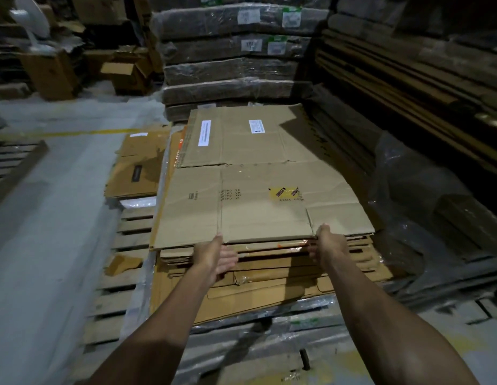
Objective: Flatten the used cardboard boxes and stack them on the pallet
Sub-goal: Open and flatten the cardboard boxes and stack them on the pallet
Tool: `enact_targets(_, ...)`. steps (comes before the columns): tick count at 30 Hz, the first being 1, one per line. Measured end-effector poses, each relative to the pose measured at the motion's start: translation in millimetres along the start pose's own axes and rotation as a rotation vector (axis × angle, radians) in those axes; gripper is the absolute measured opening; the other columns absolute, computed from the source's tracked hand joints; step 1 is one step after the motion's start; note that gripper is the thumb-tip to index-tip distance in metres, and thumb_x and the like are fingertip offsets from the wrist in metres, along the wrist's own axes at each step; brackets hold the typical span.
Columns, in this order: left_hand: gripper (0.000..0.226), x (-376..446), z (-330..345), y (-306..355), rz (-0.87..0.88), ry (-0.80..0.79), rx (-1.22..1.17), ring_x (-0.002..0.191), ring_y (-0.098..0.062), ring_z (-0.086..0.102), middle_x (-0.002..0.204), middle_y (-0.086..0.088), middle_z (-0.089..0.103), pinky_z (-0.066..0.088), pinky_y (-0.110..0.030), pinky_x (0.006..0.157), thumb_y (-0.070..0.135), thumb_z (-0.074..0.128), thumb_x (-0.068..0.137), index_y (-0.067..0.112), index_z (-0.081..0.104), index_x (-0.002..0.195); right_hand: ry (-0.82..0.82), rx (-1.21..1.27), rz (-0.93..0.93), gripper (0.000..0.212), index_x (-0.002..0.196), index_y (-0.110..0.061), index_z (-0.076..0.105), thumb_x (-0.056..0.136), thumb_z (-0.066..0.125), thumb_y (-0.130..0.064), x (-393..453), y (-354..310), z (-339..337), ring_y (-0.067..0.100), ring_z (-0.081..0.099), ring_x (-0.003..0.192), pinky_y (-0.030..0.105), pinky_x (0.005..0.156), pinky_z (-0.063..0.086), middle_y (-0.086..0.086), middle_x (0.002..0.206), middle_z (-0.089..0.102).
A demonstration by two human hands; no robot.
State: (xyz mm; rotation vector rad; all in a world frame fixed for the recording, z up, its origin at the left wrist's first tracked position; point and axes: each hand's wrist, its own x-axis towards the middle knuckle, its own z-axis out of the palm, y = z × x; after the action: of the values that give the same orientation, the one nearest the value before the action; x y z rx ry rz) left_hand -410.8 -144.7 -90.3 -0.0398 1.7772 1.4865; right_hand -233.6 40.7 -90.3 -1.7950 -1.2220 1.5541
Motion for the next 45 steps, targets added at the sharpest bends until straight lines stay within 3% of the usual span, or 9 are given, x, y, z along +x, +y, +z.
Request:
enact_targets(7,0.024,-13.9,65.6,-20.1,0.120,-0.475,0.429,0.065,-0.018,0.067,0.091,-0.008,0.070,0.052,-0.025,0.054,0.029,0.056,0.101,0.008,0.065,0.109,0.077,0.091,-0.010,0.038,0.095,-0.007,0.065,0.104,0.048,-0.040,-27.1,59.1,-19.1,0.023,0.065,0.067,0.032,0.059,0.051,0.013,0.079,0.071)
enact_targets(11,0.021,-18.3,82.5,-46.5,0.169,-0.694,0.632,0.056,-0.016,0.051,0.078,-0.007,0.060,0.038,-0.022,0.051,0.023,0.056,0.101,0.007,0.065,0.090,0.204,0.077,0.029,0.034,0.092,-0.005,0.066,0.101,0.055,-0.036,-63.1,112.0,-38.0,0.026,0.061,0.080,0.041,0.077,0.051,0.015,0.089,0.069)
enact_targets(15,0.022,-18.5,87.3,-76.9,0.380,-0.827,0.922,0.071,-0.018,0.059,0.078,-0.004,0.066,0.050,-0.031,0.065,0.018,0.060,0.095,0.016,0.068,0.075,0.415,0.059,0.147,0.042,0.114,0.003,0.065,0.103,0.053,-0.035,-118.5,157.5,-58.4,0.039,0.059,0.105,0.050,0.095,0.049,0.025,0.116,0.062)
enact_targets(21,0.022,-59.2,76.1,-132.0,0.413,-1.078,1.142,0.069,-0.024,0.056,0.067,-0.004,0.058,0.039,-0.030,0.064,0.034,0.063,0.087,0.018,0.063,0.072,0.680,0.102,0.295,0.045,0.114,-0.009,0.067,0.099,0.054,-0.048,-215.4,254.8,-72.5,0.032,0.060,0.107,0.037,0.091,0.046,0.013,0.117,0.067)
enact_targets(23,0.022,-78.6,71.3,-155.4,0.410,-1.159,1.192,0.077,-0.030,0.062,0.079,-0.012,0.065,0.048,-0.032,0.068,0.037,0.062,0.085,0.016,0.065,0.079,0.746,0.160,0.361,0.054,0.127,-0.008,0.064,0.096,0.057,-0.051,-246.7,284.4,-75.9,0.032,0.059,0.118,0.035,0.096,0.045,0.012,0.130,0.065)
enact_targets(26,0.050,-112.8,70.6,-197.9,0.405,-1.276,1.233,0.111,-0.037,0.063,0.121,-0.020,0.066,0.053,-0.048,0.092,0.042,0.064,0.088,0.008,0.062,0.125,0.831,0.226,0.441,0.062,0.142,-0.007,0.052,0.096,0.058,-0.048,-293.9,321.1,-88.1,0.034,0.051,0.131,0.034,0.100,0.040,0.015,0.143,0.055)
enact_targets(28,0.060,-138.2,70.9,-216.8,0.437,-1.307,1.256,0.126,-0.031,0.056,0.140,-0.015,0.056,0.046,-0.043,0.104,0.039,0.063,0.095,0.007,0.047,0.144,0.857,0.249,0.490,0.068,0.148,-0.008,0.046,0.095,0.059,-0.049,-313.5,341.9,-98.9,0.034,0.046,0.137,0.035,0.106,0.037,0.015,0.149,0.049)
enact_targets(35,0.071,-221.0,91.5,-312.7,0.479,-1.394,1.395,0.140,-0.032,0.041,0.155,-0.012,0.040,0.038,-0.044,0.111,0.046,0.057,0.098,0.010,0.031,0.153,0.909,0.321,0.607,0.076,0.152,-0.013,0.037,0.093,0.060,-0.054,-348.5,432.4,-161.1,0.036,0.040,0.140,0.046,0.114,0.035,0.013,0.155,0.043)
enact_targets(45,0.087,-211.4,159.5,-576.8,0.386,-1.188,1.590,0.145,-0.030,0.033,0.162,-0.010,0.029,0.031,-0.041,0.116,0.054,0.059,0.093,0.010,0.021,0.158,0.761,0.223,0.735,0.083,0.150,-0.009,0.037,0.089,0.067,-0.055,-258.9,685.8,-263.8,0.036,0.043,0.136,0.046,0.110,0.040,0.013,0.149,0.047)
